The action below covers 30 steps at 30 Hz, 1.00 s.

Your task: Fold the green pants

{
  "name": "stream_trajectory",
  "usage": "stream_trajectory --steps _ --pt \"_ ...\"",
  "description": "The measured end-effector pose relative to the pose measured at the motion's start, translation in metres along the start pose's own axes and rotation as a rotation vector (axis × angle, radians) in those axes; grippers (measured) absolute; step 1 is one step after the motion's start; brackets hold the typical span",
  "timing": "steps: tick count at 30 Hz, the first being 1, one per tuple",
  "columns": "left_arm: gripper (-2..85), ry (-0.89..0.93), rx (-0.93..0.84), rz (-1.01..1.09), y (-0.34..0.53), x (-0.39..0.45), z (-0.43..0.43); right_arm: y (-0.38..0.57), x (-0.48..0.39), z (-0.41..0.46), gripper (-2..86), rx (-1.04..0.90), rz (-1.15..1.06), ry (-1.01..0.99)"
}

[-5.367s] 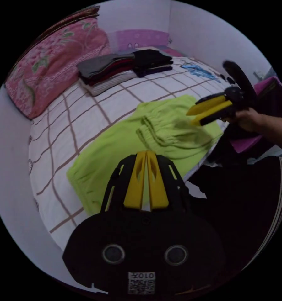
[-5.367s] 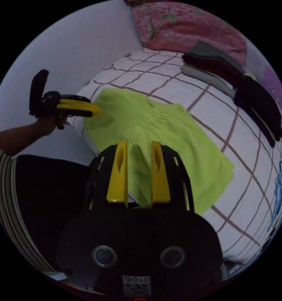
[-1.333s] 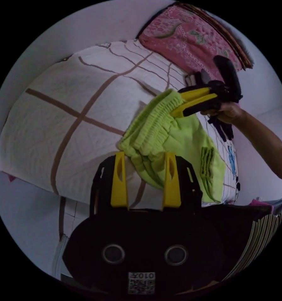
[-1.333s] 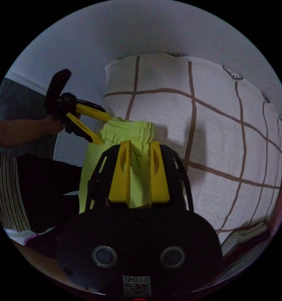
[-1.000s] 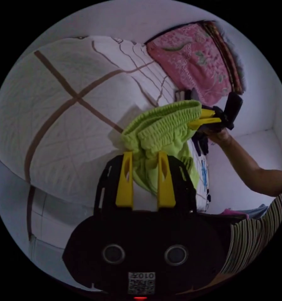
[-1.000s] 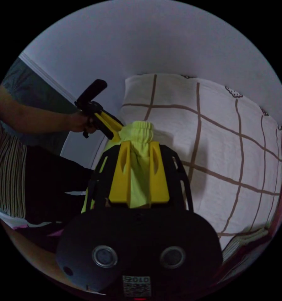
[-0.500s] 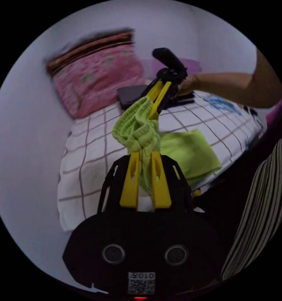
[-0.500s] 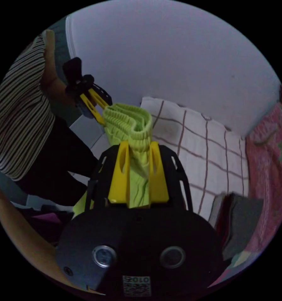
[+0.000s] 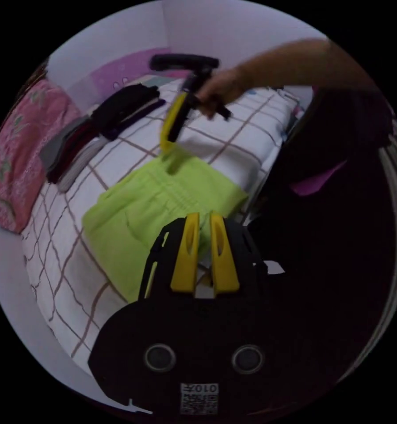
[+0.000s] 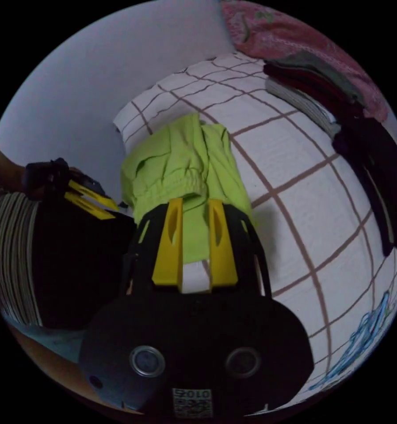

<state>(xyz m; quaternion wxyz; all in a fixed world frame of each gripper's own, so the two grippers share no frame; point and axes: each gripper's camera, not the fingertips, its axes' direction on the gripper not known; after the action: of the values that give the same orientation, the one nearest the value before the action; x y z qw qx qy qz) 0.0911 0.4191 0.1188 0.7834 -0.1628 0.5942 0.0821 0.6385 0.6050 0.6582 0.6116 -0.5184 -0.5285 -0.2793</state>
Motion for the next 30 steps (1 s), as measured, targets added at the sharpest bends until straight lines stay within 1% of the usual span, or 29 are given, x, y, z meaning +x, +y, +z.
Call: stream_trajectory --steps 3,5,7,8,13,16,18,22,24,28,30 --pt "4.8 -0.075 0.014 -0.084 0.019 -0.027 -0.012 0.014 -0.021 -0.007 9.6 0.042 0.069 -0.03" --pt "5.0 -0.087 -0.011 -0.11 0.035 -0.049 0.0 0.023 -0.031 -0.006 11.5 0.073 0.134 -0.029" --pt "5.2 -0.068 -0.066 -0.079 0.042 -0.06 0.019 0.033 -0.033 -0.002 15.2 0.103 0.276 -0.05" --pt "5.3 -0.062 -0.088 -0.048 0.045 -0.063 0.03 0.035 -0.033 -0.002 15.3 0.11 0.305 -0.063" --pt "5.3 -0.044 -0.098 0.006 0.044 -0.074 0.057 0.044 -0.017 -0.016 15.7 0.295 0.567 -0.139" --pt "5.0 -0.044 -0.08 0.027 0.041 -0.08 0.061 0.044 -0.007 -0.009 16.0 0.272 0.668 -0.18" --pt "4.9 -0.039 -0.064 0.04 0.04 -0.084 0.059 0.045 -0.005 -0.004 16.4 0.249 0.715 -0.174" --pt "4.2 -0.046 -0.069 0.082 0.05 -0.094 0.062 0.056 -0.005 -0.014 16.0 0.3 0.797 -0.191" --pt "3.8 -0.034 -0.076 0.072 0.056 -0.102 0.066 0.058 -0.008 -0.022 15.3 0.286 0.822 -0.205" --pt "2.8 -0.014 -0.078 0.036 0.06 -0.122 0.074 0.053 -0.037 -0.049 13.1 0.261 0.735 -0.055" --pt "2.4 -0.003 -0.075 0.034 0.057 -0.128 0.076 0.059 -0.038 -0.049 12.7 0.26 0.749 -0.045"
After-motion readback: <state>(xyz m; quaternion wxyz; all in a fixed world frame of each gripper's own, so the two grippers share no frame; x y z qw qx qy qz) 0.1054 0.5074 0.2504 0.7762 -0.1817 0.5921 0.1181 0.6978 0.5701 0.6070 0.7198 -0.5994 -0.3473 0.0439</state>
